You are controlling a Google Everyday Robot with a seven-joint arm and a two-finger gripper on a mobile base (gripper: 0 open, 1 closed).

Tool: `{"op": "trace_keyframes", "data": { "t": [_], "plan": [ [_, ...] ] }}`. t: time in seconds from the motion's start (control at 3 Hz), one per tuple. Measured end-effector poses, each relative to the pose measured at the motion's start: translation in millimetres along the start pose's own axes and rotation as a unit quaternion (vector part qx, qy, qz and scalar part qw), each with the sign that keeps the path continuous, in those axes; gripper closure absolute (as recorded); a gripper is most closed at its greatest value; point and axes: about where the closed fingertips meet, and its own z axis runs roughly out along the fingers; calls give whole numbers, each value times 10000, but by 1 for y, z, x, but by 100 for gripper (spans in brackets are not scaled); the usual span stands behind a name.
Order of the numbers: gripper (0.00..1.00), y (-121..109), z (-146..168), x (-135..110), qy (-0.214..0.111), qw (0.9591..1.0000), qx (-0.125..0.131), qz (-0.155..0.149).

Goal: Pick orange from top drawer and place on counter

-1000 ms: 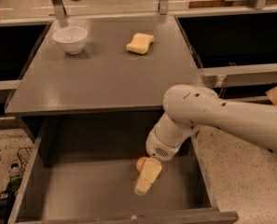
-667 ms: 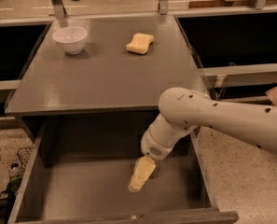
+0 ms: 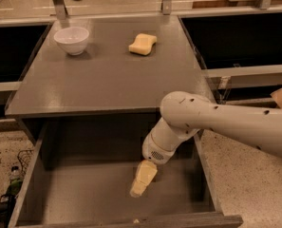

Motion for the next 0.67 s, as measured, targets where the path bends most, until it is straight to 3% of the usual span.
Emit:
{"op": "trace_keyframes", "data": {
  "t": [0.67],
  "plan": [
    [0, -4, 11, 14, -124, 9998, -137, 89]
  ]
}}
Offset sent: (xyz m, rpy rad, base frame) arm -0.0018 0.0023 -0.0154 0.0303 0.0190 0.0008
